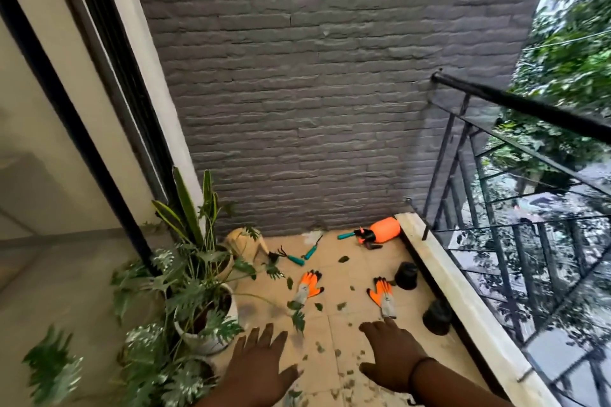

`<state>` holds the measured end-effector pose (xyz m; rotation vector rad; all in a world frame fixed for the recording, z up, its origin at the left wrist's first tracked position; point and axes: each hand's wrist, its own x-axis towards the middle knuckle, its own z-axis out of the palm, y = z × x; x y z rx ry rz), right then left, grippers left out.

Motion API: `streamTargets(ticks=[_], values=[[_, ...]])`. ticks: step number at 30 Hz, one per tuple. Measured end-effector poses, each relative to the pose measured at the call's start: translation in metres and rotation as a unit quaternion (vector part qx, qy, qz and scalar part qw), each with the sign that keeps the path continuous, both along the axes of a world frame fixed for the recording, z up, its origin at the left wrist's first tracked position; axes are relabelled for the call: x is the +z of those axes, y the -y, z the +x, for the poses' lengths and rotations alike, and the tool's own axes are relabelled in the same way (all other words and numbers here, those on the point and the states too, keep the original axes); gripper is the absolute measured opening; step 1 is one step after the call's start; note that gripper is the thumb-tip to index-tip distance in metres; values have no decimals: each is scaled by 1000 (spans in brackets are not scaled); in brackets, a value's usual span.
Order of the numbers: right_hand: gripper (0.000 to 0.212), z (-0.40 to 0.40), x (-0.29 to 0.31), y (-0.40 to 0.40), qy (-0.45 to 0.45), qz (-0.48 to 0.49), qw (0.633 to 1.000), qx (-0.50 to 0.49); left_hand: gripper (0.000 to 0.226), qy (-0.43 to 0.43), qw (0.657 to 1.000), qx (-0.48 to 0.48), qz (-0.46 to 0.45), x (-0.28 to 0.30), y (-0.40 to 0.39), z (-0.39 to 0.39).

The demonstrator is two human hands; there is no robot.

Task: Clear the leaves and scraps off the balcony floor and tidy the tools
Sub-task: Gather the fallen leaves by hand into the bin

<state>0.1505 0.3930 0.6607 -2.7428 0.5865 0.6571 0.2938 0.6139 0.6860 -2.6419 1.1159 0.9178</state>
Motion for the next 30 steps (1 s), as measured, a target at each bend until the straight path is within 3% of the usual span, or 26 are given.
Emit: streamTargets(ticks=[7,11,14,17,18,21,24,30], values=[[80,17,-5,90,18,-7,1000,18,84,13,1000,-5,-1,-12,85,13],[80,29,-8,133,-7,-4,1000,24,121,-12,1000,26,-2,-23,112,22],[80,45,-10,149,-20,11,999,23,122,-17,999,47,4,-30,117,31],[79,67,-15,152,-23,9,999,31,142,-35,998,56,23,-35,119,49],[80,78,-19,153,-22,7,999,35,139,-36,997,62,27,-38,119,59],[81,110,-28,153,-33,-9,998,44,96,-15,998,56,30,-51,124,92],[80,143,-30,156,-35,-21,998,43,100,0,999,33,23,-64,137,136],[80,192,-35,177,-49,-12,999,-18,81,16,1000,-15,-8,-73,168,232]])
